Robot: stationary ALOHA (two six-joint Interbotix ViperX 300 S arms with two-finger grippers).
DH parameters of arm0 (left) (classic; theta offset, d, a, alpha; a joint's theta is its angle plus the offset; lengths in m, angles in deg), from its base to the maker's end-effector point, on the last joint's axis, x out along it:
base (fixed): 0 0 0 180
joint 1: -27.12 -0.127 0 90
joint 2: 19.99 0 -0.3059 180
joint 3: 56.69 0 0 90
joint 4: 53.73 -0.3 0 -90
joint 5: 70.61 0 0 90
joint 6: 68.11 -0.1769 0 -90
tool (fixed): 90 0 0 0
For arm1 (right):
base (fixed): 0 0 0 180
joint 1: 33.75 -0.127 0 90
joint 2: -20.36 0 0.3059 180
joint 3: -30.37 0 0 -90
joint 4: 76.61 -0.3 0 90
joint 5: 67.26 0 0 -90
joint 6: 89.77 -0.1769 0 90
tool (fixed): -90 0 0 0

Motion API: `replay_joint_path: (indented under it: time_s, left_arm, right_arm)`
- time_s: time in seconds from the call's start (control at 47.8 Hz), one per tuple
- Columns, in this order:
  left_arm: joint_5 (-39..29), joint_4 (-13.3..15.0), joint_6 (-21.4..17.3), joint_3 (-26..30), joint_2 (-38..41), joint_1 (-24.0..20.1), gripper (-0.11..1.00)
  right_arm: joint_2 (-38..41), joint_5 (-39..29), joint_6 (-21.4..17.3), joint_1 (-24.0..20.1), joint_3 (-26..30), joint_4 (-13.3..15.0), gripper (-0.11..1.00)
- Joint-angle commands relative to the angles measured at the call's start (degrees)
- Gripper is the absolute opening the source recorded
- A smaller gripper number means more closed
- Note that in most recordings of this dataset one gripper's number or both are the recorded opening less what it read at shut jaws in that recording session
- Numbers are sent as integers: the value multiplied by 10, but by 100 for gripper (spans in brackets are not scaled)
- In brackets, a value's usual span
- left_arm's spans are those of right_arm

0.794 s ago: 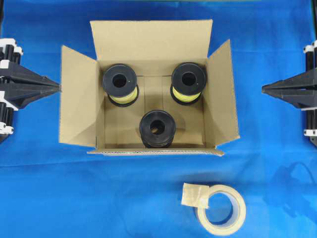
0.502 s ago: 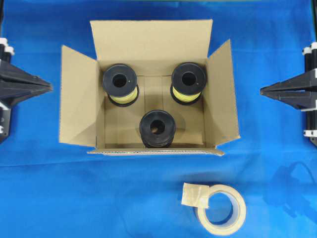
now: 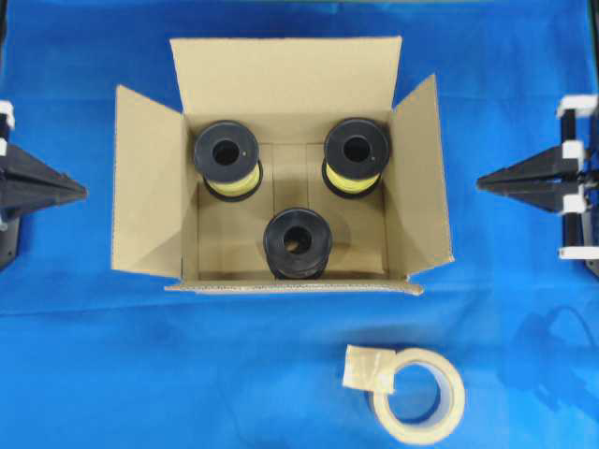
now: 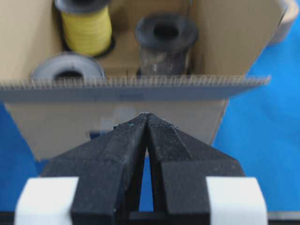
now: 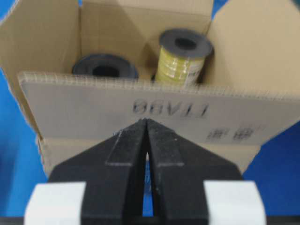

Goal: Close the cardboard box.

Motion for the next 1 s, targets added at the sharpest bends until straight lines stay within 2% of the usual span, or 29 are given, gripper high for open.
replay_joint_path:
  time_s: [0.0,0.23,0.502,0.648,0.836,0.983]
  left_arm:
    - [30,0,2,-10,17,-1,0]
    - [73,2,7,-28,65,0,0]
    - [119,2,21,-37,105,-1,0]
    - [173,2,21,-35,122,0,0]
    - [280,2,18,-20,206,-1,0]
    - [318,2,10,25,294,-1,0]
  right_arm:
    - [26,24,-1,1,-4,-6,0]
    - [102,72,-1,1,-18,-32,0]
    - [122,86,-1,1,-17,-33,0]
    - [136,102,-1,1,-8,-33,0]
    - [197,126,1,1,36,-32,0]
    - [241,127,5,1,80,-31,0]
